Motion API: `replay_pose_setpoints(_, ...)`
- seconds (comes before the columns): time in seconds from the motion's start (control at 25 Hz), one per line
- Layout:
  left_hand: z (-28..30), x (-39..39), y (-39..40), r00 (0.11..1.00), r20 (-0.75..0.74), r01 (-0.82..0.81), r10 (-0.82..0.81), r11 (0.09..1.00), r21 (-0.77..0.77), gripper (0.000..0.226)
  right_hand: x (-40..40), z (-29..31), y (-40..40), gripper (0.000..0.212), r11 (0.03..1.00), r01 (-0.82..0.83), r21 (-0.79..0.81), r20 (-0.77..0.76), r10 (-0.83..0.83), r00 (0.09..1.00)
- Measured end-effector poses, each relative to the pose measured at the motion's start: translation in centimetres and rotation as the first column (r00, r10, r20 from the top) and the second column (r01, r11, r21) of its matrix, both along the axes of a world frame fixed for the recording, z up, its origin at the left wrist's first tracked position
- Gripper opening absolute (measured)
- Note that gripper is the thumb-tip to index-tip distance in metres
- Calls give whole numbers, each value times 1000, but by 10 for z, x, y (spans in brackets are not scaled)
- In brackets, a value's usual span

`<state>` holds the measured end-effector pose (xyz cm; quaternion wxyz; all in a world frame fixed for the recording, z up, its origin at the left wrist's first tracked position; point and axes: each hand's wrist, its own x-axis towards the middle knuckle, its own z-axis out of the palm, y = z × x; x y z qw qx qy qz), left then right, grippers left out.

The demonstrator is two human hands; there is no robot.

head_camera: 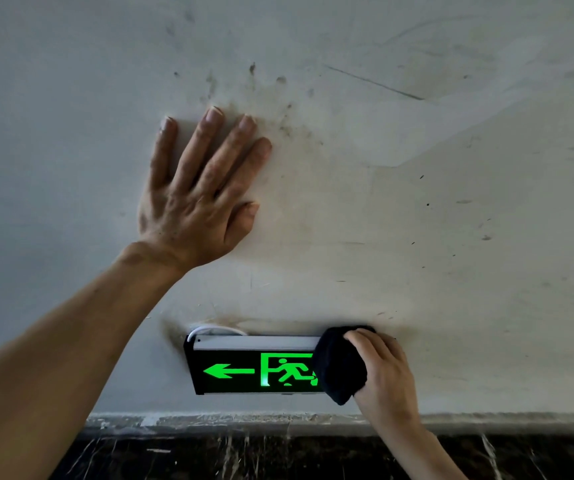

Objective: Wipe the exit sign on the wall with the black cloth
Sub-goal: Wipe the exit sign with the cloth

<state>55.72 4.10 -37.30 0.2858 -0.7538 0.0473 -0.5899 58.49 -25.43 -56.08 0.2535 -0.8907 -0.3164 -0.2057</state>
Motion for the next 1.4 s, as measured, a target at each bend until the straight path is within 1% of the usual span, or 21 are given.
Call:
replay_pose_setpoints(0.08,0,0,0,1000,2,-3,3,1000,2,66,-7,-6,-6,66,998,15,53,-77,-11,997)
replay_pose_setpoints(0.16,1,0,0,1000,10,-6,6,1000,3,66,-19,-20,-18,60,989,84,124,-313,-41,949)
replay_pose_setpoints(0.2,1,0,1,1000,11,-5,5,1000,1,66,-26,-29,-24,57,977,141,160,-459,-53,887)
replay_pose_setpoints(0.24,0,0,1,1000,11,-4,4,1000,0,66,-32,-38,-30,56,956,205,212,-598,-39,800)
replay_pose_setpoints(0.28,0,0,0,1000,13,-5,5,1000,2,66,-36,-44,-36,58,910,291,294,-715,8,699)
replay_pose_setpoints(0.32,0,1,0,1000,16,-7,7,1000,6,65,-38,-47,-41,63,829,407,382,-792,67,607)
replay_pose_setpoints(0.36,-1,1,0,1000,16,-7,7,1000,10,65,-38,-48,-48,68,722,533,440,-839,120,531)
replay_pose_setpoints(0.4,-1,2,0,1000,14,-6,6,1000,11,65,-37,-47,-53,70,621,639,454,-867,141,479)
replay_pose_setpoints(0.48,0,2,1,1000,13,-7,7,1000,9,64,-32,-41,-61,66,483,767,421,-898,106,426)
replay_pose_setpoints(0.52,0,2,2,1000,15,-10,10,1000,9,65,-29,-35,-63,62,429,796,426,-899,106,424)
replay_pose_setpoints(0.56,0,2,2,1000,16,-13,13,1000,10,65,-26,-28,-63,58,387,800,458,-885,120,449)
replay_pose_setpoints(0.6,0,3,2,1000,18,-14,14,1000,11,65,-23,-19,-62,57,370,782,501,-862,128,491)
replay_pose_setpoints(0.68,0,3,2,1000,20,-10,9,1000,15,64,-17,-1,-57,60,394,723,567,-813,126,569)
replay_pose_setpoints(0.76,0,3,2,1000,16,-8,8,1000,15,64,-11,9,-49,66,448,656,607,-769,125,626)
replay_pose_setpoints(0.88,0,1,1,1000,11,-9,9,1000,9,64,-6,12,-31,58,535,586,609,-746,133,653)
replay_pose_setpoints(1.0,1,1,0,1000,5,-8,7,1000,12,64,-3,-2,-16,58,500,613,612,-745,105,659)
replay_pose_setpoints(1.08,1,1,-1,1000,2,-11,11,1000,11,64,-1,-17,-15,57,454,659,600,-759,62,648)
replay_pose_setpoints(1.16,1,1,-1,1000,5,-21,21,1000,13,64,-1,-34,-15,54,444,710,546,-803,36,595)
replay_pose_setpoints(1.2,1,1,-1,1000,8,-26,26,1000,16,64,0,-45,-16,53,452,720,527,-817,35,576)
replay_pose_setpoints(1.28,1,1,-1,1000,9,-30,30,999,18,64,-1,-62,-15,51,511,718,472,-844,26,536)
replay_pose_setpoints(1.4,2,1,-1,1000,3,-30,30,999,15,63,-2,-81,-18,56,577,723,380,-868,-47,494)
